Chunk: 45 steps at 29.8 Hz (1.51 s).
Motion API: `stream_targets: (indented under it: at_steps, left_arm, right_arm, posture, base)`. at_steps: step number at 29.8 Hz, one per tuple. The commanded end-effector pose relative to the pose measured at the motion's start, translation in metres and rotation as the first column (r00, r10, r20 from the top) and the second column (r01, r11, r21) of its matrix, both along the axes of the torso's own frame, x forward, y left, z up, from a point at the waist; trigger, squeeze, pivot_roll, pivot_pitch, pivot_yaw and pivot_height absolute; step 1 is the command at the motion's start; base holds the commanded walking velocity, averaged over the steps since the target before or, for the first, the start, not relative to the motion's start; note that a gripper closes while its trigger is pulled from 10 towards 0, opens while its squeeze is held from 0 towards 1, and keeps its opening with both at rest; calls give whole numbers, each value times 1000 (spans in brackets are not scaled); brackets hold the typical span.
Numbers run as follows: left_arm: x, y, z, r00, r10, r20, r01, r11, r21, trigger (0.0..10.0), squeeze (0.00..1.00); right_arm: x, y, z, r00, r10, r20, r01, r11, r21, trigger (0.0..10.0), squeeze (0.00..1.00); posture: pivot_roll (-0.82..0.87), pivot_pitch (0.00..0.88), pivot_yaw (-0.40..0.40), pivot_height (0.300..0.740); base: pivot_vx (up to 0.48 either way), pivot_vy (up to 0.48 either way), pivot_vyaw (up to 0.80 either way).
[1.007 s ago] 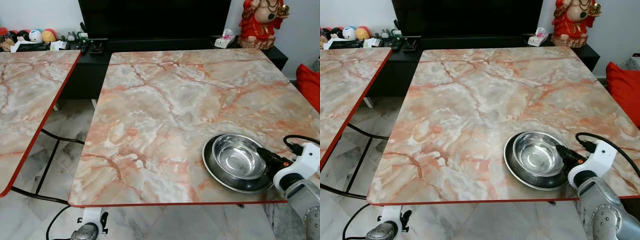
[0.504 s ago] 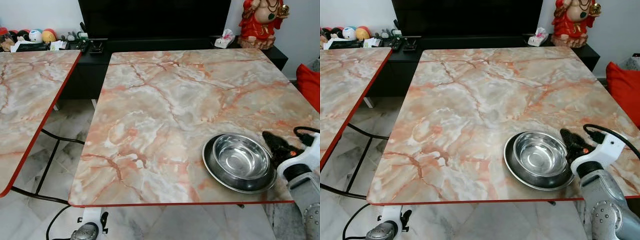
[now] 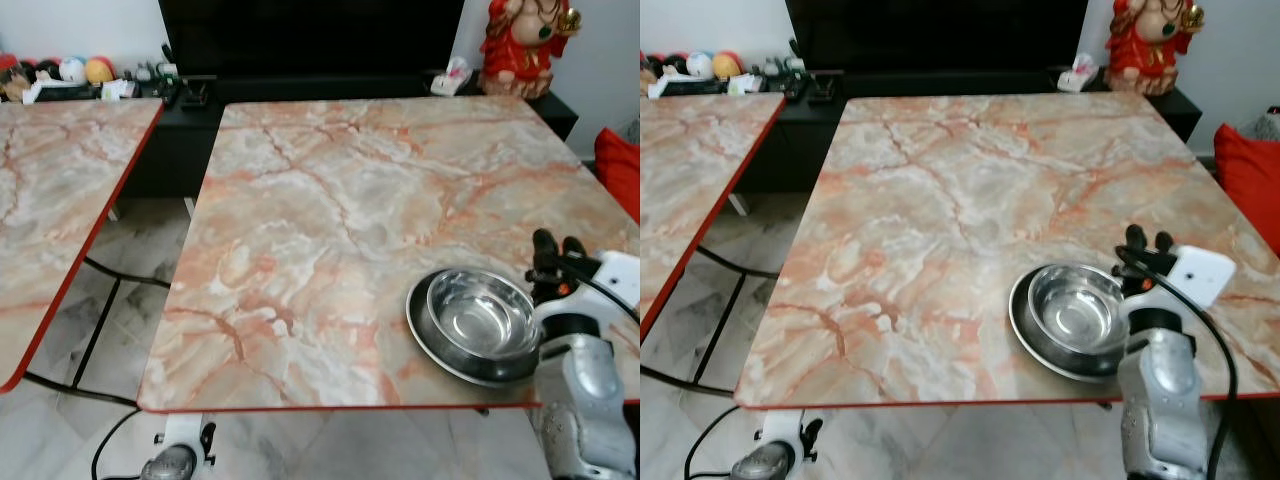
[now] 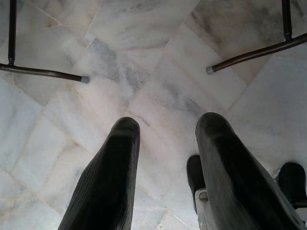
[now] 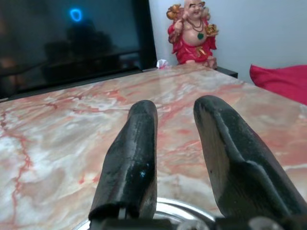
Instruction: Setting the table
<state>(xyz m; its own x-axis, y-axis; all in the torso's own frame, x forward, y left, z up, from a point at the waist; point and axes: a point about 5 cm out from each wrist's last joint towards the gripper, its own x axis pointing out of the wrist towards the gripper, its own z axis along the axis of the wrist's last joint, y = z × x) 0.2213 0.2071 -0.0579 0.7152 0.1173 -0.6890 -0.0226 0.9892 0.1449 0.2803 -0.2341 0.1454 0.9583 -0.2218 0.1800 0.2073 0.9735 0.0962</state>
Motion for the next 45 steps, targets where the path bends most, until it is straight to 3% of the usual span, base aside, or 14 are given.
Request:
stream_targets:
  at_steps: [1, 7, 17, 25, 45]
  left_arm:
    - [-4, 4, -2, 1000, 6, -17, -6, 1000, 1, 10000, 0]
    - [-4, 4, -2, 999, 29, -21, -29, 999, -18, 10000, 0]
    - [-4, 3, -3, 999, 22, -26, -23, 1000, -16, 10000, 0]
    - [-4, 3, -2, 999, 20, -26, -20, 1000, -15, 10000, 0]
    - [-3, 1, -3, 999, 31, -24, -31, 999, -19, 10000, 0]
  right_arm:
    - [4, 2, -2, 1000, 3, -4, -3, 1000, 2, 10000, 0]
    - [16, 7, 5, 998, 22, 51, -21, 1000, -15, 10000, 0]
    - [20, 10, 10, 995, 45, 92, -40, 998, -53, 10000, 0]
    - [20, 3, 10, 995, 19, 98, -16, 999, -31, 10000, 0]
    - [27, 17, 16, 991, 80, 111, -74, 996, -56, 10000, 0]
  posture:
    - [-40, 38, 15, 740]
    - [-30, 22, 10, 740]
    - [-29, 7, 12, 740]
    - [-26, 6, 13, 740]
    - [-19, 36, 10, 740]
  base:
    - [0, 0, 0]
    - [0, 48, 0]
    - [0, 289, 623]
    - [0, 304, 0]
    - [0, 338, 0]
